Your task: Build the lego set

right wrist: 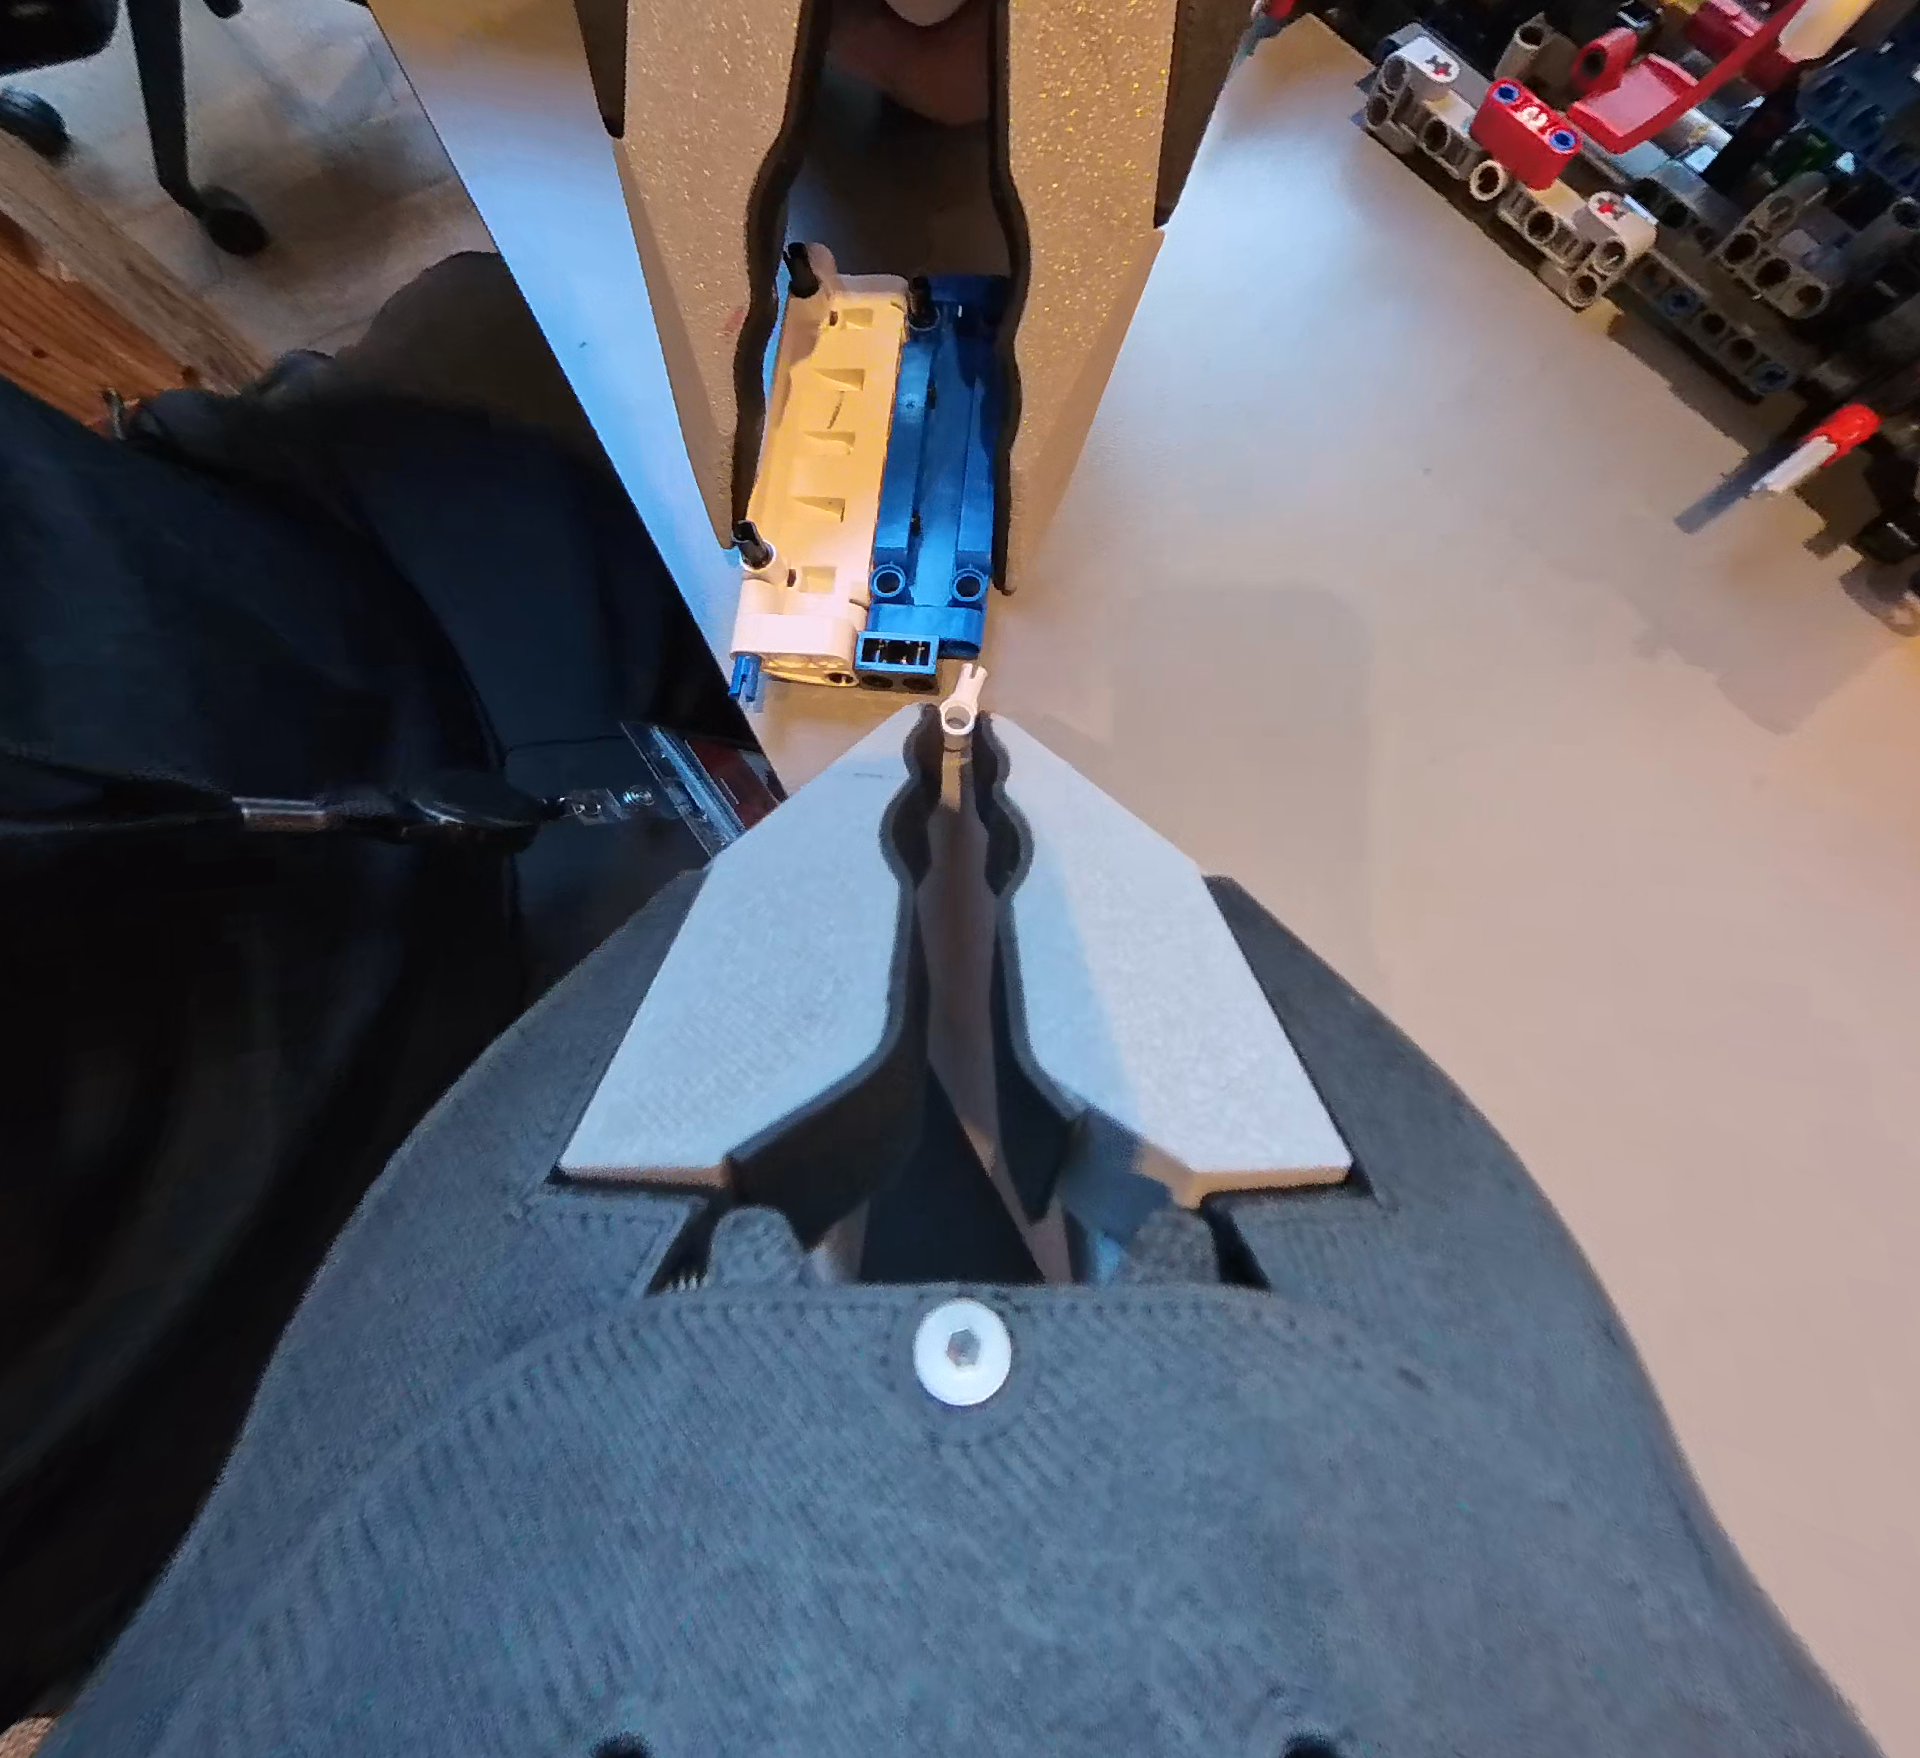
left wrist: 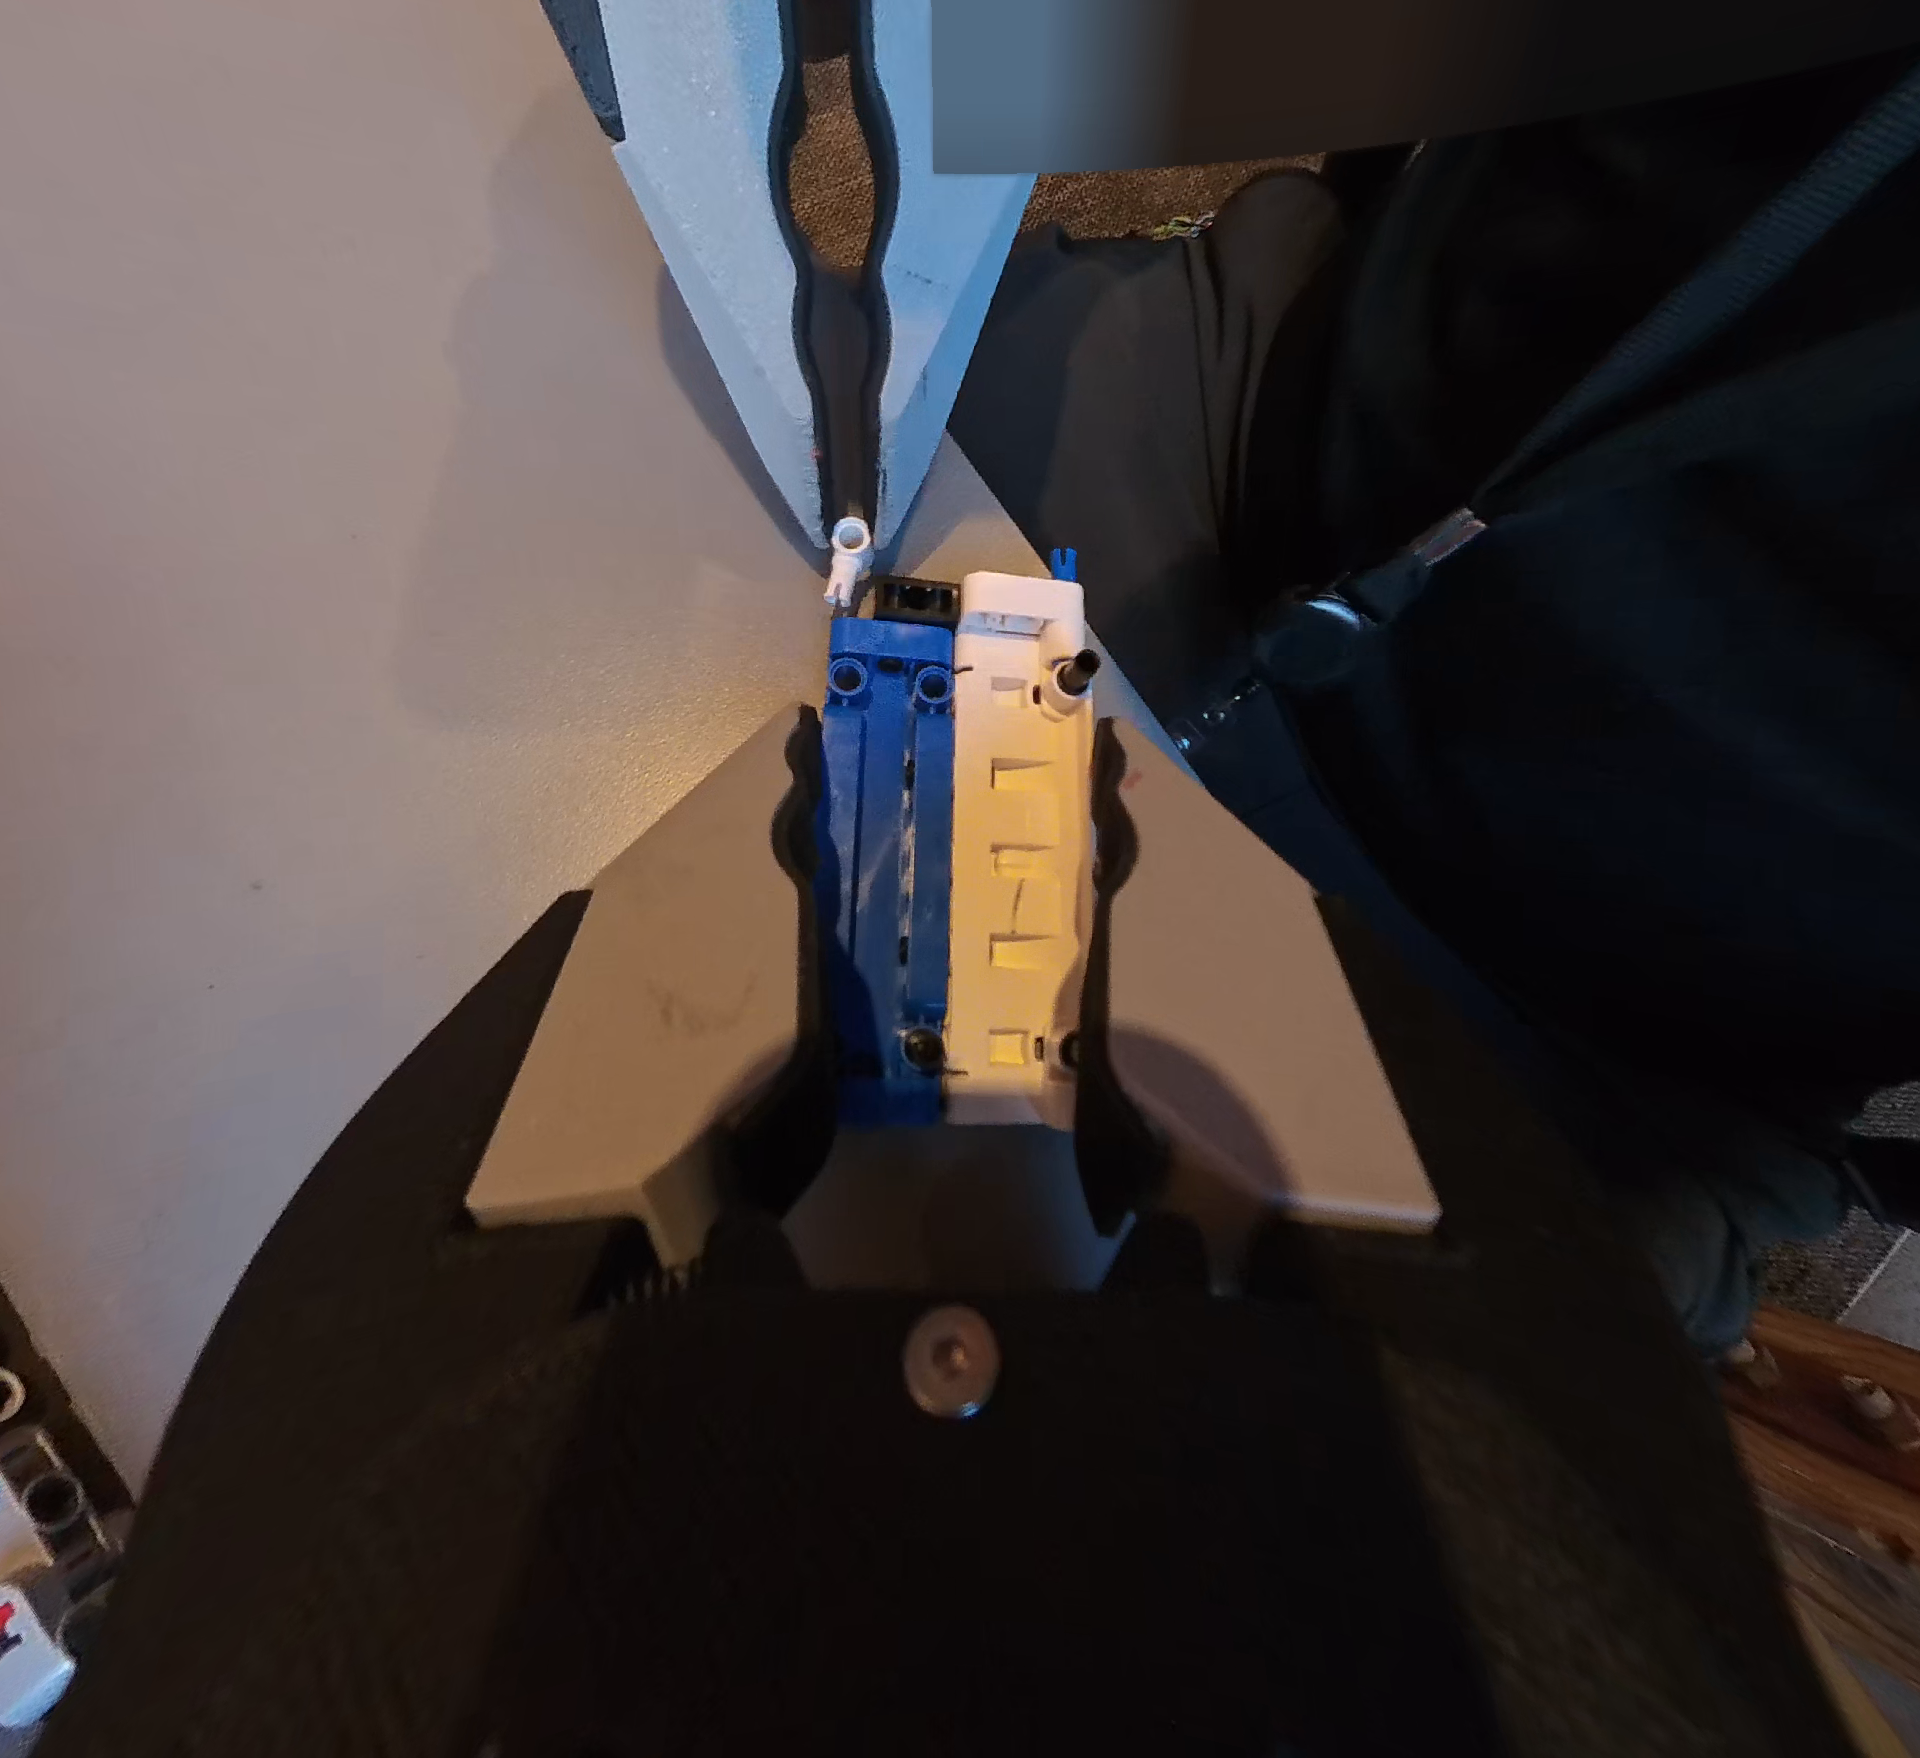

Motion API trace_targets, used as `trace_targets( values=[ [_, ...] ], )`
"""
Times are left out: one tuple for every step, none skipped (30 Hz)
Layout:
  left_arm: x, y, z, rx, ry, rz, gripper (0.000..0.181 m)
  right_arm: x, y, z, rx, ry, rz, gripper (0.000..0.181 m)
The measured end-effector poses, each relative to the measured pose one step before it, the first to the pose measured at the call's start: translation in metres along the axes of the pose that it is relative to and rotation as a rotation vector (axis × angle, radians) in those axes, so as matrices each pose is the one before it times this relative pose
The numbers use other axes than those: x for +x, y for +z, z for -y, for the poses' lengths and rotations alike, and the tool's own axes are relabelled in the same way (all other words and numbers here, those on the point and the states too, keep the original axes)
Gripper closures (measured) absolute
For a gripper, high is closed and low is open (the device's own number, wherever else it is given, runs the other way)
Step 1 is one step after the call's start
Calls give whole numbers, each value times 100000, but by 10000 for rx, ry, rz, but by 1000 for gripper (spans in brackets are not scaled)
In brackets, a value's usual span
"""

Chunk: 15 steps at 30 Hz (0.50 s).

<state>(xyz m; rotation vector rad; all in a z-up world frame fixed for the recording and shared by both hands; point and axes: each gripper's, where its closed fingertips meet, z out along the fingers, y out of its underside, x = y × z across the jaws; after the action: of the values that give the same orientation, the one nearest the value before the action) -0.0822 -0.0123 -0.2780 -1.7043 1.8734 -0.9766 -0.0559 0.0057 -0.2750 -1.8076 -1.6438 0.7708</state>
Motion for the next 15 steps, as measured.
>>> trace_targets(
  values=[
    [0,-1,2,1,-5,-4,131,-26,23,-43,6,-47,30,178],
    [0,0,0,0,0,0,131,-60,27,-21,12,-45,45,178],
    [0,0,0,0,1,0,131,-55,27,7,32,-57,41,178],
    [-1,-2,1,1,-4,-4,131,-85,27,20,31,-84,75,178],
    [6,-1,3,2,-8,-7,131,-79,39,31,16,-97,61,178],
    [5,-1,3,2,-5,-8,131,17,22,26,11,-101,-5,178],
    [-4,-3,4,3,-7,-8,131,30,39,32,15,-96,-2,178],
    [0,-2,4,3,-9,-9,131,5,37,37,22,-69,16,178],
    [11,1,2,1,-4,-6,131,38,55,-2,21,-44,2,178],
    [-2,-1,-1,-1,3,0,131,21,76,-54,15,-44,22,178],
    [-1,-1,-2,-2,5,-1,131,-17,83,-44,37,-50,59,178],
    [8,3,-4,-3,12,2,131,-6,34,2,81,-53,46,178],
    [4,2,-4,-3,12,5,131,58,-7,11,85,-50,12,178],
    [2,1,-3,-2,11,0,131,16,-15,-4,74,-41,30,178],
    [71,14,3,-3,22,-35,131,3,-7,27,86,-31,26,178]
  ],
)
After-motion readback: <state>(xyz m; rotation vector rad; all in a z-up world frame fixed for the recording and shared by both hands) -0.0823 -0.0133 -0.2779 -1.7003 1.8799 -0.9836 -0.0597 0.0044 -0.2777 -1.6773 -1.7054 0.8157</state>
